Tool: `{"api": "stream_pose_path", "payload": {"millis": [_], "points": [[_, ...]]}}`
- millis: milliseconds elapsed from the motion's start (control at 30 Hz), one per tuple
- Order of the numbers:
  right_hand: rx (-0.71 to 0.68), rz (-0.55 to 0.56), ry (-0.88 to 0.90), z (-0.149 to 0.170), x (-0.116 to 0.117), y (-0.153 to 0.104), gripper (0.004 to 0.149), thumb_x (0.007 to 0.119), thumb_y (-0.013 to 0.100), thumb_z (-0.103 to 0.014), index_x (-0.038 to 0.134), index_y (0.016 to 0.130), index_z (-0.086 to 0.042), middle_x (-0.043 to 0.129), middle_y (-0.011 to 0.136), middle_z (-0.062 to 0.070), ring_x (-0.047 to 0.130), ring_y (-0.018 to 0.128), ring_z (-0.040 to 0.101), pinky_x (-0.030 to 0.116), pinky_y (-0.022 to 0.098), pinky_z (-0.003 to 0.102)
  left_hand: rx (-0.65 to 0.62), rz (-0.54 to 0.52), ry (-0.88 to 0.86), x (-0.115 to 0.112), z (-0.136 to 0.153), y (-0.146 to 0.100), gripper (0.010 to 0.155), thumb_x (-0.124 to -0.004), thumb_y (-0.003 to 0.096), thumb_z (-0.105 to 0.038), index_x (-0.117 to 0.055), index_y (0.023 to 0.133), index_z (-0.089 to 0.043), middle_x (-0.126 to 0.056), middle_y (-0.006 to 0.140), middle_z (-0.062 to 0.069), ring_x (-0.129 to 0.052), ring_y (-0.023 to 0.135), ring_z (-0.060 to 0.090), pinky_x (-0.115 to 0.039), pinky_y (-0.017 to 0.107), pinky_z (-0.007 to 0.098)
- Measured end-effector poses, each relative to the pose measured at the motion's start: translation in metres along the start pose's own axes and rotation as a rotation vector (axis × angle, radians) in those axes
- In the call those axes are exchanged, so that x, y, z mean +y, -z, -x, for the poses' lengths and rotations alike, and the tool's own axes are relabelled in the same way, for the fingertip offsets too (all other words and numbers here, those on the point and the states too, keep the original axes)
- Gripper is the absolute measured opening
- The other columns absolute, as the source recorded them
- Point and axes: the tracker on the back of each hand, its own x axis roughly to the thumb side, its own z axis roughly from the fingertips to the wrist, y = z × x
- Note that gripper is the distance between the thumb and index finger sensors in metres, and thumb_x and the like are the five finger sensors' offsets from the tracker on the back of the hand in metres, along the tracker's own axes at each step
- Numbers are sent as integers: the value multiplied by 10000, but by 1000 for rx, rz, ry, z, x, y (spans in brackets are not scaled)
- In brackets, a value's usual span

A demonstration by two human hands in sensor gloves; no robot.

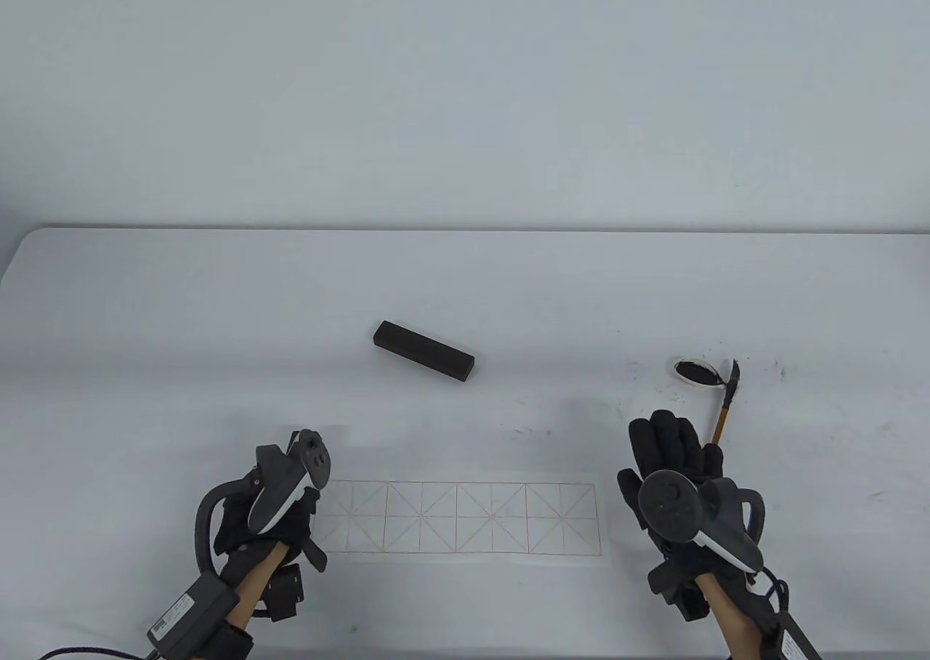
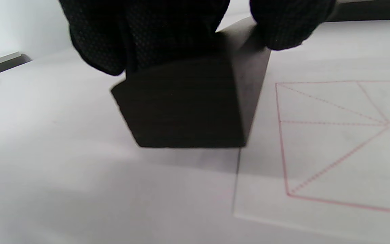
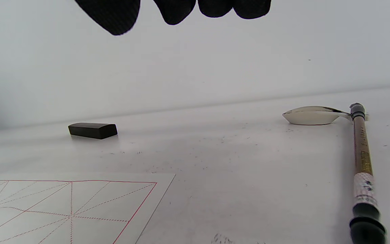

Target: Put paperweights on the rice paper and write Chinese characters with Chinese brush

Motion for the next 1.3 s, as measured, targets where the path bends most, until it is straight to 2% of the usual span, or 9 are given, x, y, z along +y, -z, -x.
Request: {"api": "stream_pose_path", "payload": {"millis": [467,967,1100,1167,1300], "points": [[7,-11,0,1,1,1,669,612,596,-359,356,1123,-37,253,1147,281,319,1034,519,350,651,751,-4,81,10,-16,-2,-9,764,-625,535,-575,-565,1115,-81,-797,960,119,-996,664,191,-773,676,425],[12,-23,-5,1,1,1,669,612,595,-359,358,1124,-37,256,1146,285,322,1034,520,350,650,751,17,96,53,-13,-4,-13,778,-623,515,-577,-524,1120,-99,-761,984,110,-986,668,185,-759,688,426],[19,-21,-6,1,0,1,668,612,596,-358,358,1124,-36,255,1146,282,321,1035,518,349,651,750,18,163,49,-12,-4,-12,830,-608,500,-571,-440,1161,-98,-691,1046,141,-949,733,209,-696,732,473],[34,-16,-7,4,-1,1,667,612,596,-358,357,1123,-39,253,1146,284,320,1035,519,348,651,751,3,198,79,-5,-3,-10,870,-593,484,-596,-401,1180,-112,-629,1120,157,-908,841,248,-641,764,505],[43,-11,18,7,-4,0,669,611,596,-358,356,1123,-36,253,1145,286,320,1034,518,348,651,750,30,88,66,29,-9,3,873,-575,501,-594,-315,1210,-156,-528,1202,152,-789,1008,324,-544,814,529]]}}
